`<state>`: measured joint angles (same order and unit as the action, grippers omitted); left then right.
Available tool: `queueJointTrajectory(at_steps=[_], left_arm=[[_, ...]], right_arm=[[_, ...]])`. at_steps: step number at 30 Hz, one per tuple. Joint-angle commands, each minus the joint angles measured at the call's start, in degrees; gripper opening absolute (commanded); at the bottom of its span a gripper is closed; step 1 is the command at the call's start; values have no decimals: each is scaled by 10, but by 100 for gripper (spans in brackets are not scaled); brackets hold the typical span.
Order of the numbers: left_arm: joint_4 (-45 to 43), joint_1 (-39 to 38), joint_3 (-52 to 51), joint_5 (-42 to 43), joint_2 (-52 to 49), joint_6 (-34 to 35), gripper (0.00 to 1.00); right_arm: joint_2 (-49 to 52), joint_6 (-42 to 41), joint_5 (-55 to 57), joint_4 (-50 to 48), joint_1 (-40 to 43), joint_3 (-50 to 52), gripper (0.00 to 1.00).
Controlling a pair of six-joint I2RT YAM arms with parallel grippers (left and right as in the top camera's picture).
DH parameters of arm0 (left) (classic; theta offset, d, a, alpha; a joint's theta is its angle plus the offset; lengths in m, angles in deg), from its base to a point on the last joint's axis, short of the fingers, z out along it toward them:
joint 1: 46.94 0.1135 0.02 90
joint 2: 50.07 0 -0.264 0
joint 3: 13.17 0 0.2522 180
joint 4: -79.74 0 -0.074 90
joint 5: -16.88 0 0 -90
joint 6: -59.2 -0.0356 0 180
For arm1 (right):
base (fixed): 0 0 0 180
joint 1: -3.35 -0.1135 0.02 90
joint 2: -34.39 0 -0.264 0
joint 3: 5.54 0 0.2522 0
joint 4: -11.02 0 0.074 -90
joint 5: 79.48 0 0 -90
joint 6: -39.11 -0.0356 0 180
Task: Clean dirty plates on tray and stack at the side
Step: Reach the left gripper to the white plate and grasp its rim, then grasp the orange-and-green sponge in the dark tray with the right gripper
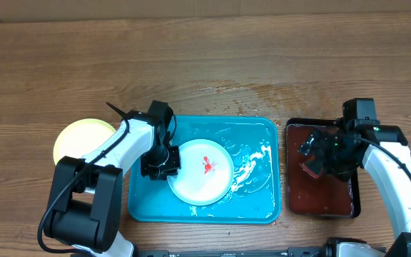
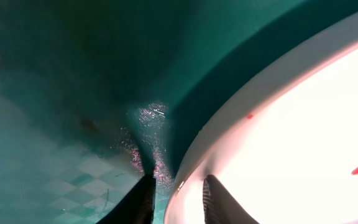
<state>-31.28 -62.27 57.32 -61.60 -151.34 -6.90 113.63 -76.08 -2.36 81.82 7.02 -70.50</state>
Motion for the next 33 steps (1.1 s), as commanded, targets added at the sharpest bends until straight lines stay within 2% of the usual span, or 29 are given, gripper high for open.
queueJointTrajectory(at_steps=[1,3,4,6,7,8,14,16,17,18,20,22,24,25,27,29,30,32,33], left_arm=[[-3,0,0,5,-5,2,33],[-4,0,0,5,-5,2,65],[-4,-1,0,6,-5,2,67],[-4,0,0,3,-5,1,57],[-6,0,0,0,-5,1,39],[-13,0,0,-9,-5,1,4],[-68,0,0,-31,-5,-10,4],[-84,0,0,-32,-5,-23,10],[-90,0,0,-31,-5,-23,10],[-93,0,0,-32,-5,-23,5],[-102,0,0,-31,-5,-18,4],[-113,0,0,-31,-5,-18,4],[-125,0,0,-31,-5,-26,4],[-132,0,0,-32,-5,-40,4],[-138,0,0,-34,-5,-58,4],[-143,0,0,-42,-5,-74,4],[-146,0,0,-43,-5,-82,4],[-148,0,0,-45,-5,-87,4],[-148,0,0,-47,-5,-87,4]], right_arm=[[-7,-5,-4,-10,0,0,100],[-7,-16,3,-13,0,0,100],[-7,-26,10,-13,0,0,100],[-7,-48,29,-14,0,0,100],[-7,-56,38,-15,0,0,100],[-7,-62,42,-17,0,0,100],[-7,-64,43,-25,0,0,100],[-7,-64,43,-25,0,0,98],[-7,-64,43,-23,0,0,89],[-7,-65,43,-22,0,0,79],[-7,-97,59,-12,0,0,71],[-7,-147,98,4,0,1,52],[-7,-171,123,11,0,2,41],[-7,-185,133,16,0,2,27],[-7,-200,137,20,0,3,26],[-7,-218,145,22,-1,3,47],[-5,-221,148,19,0,3,53],[2,-221,149,8,0,3,57],[11,-221,148,1,-1,3,61]])
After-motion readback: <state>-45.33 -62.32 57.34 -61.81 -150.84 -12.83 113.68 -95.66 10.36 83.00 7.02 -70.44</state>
